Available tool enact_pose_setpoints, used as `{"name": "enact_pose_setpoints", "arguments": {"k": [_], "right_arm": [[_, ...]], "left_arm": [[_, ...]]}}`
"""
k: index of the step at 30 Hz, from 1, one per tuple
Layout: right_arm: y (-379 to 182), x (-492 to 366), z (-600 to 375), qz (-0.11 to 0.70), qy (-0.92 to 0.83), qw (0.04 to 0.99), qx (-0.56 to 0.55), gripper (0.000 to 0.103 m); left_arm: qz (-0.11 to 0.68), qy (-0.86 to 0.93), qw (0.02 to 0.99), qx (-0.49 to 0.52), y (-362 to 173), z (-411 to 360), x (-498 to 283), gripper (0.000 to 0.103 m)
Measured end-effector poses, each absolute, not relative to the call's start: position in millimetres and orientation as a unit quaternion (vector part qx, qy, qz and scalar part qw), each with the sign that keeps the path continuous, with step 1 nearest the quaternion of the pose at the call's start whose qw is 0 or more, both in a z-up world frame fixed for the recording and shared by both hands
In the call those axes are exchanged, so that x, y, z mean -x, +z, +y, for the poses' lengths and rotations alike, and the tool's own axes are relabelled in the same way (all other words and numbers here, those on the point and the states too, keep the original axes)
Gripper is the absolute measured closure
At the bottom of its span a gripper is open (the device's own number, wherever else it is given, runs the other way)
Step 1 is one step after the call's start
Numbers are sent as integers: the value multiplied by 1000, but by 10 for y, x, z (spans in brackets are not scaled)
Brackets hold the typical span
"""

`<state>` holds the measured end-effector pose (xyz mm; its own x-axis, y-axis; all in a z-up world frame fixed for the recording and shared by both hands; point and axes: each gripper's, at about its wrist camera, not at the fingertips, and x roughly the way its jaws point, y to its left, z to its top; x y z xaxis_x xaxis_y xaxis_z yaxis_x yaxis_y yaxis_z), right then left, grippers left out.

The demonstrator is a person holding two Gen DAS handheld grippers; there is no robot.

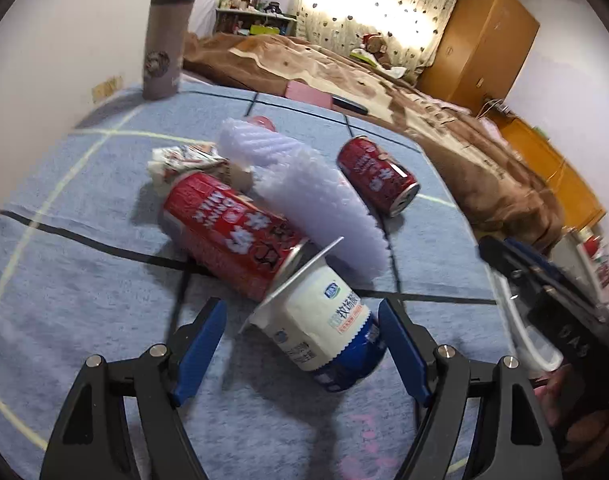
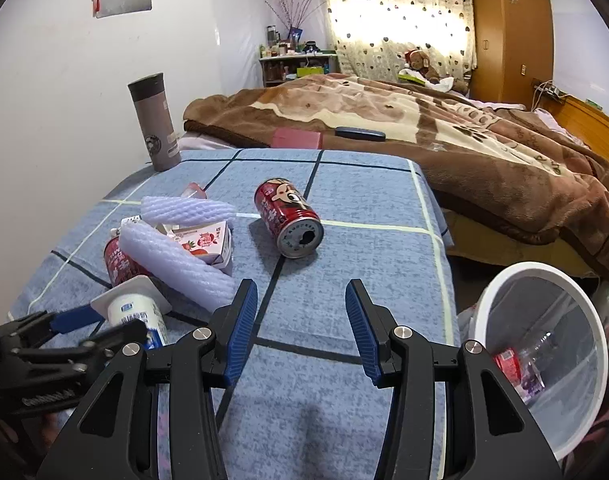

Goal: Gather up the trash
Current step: 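Move both open tools back toward the remaining cans and yogurt cup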

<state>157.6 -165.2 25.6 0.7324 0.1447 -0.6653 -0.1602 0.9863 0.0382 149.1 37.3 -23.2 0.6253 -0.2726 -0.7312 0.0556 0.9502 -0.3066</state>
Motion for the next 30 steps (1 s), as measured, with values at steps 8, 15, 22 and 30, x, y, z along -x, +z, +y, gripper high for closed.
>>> {"name": "enact_pose_setpoints", "arguments": {"k": [8, 15, 22, 30], "right_arm": [[193, -1638, -1524, 368, 101, 924, 16, 55], [130, -1675, -1347, 378, 135, 915, 34, 55], [106, -1679, -1153, 383, 189, 902, 60, 55], [6, -1797, -955, 399, 215, 886, 98, 55]], "left_arm": [[420, -75, 896, 124, -250, 577, -1448, 21], [413, -49, 902, 120, -227, 855, -1403, 26], [411, -25, 904, 113, -216, 1077, -1436, 27], [422, -50, 900, 93, -219, 1056, -1532, 26]]}}
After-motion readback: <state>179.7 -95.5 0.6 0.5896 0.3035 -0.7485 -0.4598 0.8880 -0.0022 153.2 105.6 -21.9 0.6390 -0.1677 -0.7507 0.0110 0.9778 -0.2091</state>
